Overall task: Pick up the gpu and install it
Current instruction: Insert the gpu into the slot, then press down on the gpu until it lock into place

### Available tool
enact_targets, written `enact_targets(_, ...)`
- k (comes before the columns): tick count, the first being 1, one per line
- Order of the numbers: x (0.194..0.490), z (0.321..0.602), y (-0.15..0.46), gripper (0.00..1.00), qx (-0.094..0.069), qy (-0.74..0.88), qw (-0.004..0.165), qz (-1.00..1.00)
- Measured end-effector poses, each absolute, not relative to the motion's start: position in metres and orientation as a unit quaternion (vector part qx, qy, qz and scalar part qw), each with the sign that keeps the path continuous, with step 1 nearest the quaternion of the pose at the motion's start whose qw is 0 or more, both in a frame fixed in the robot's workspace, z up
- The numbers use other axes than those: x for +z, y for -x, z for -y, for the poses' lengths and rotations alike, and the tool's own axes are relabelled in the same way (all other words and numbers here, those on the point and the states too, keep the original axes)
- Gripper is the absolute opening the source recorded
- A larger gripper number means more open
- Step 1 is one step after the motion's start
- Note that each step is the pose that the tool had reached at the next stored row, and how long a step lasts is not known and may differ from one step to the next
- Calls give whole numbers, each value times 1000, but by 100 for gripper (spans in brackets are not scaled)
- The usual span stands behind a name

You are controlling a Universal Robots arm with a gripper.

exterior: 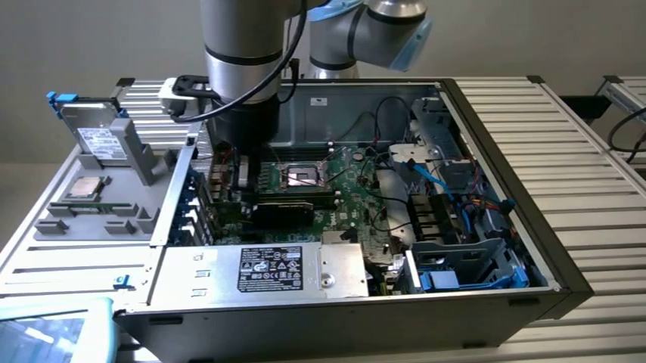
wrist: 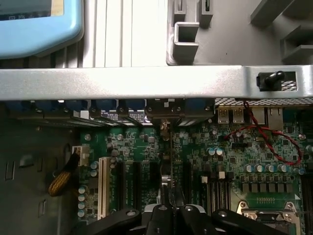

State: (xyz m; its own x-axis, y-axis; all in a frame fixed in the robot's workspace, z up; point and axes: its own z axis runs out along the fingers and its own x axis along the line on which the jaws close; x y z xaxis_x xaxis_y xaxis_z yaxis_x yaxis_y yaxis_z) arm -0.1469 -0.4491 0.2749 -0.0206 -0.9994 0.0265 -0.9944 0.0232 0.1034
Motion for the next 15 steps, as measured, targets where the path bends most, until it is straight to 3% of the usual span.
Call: enact_targets(15, 275, 450, 104, 12, -29, -698, 47, 714)
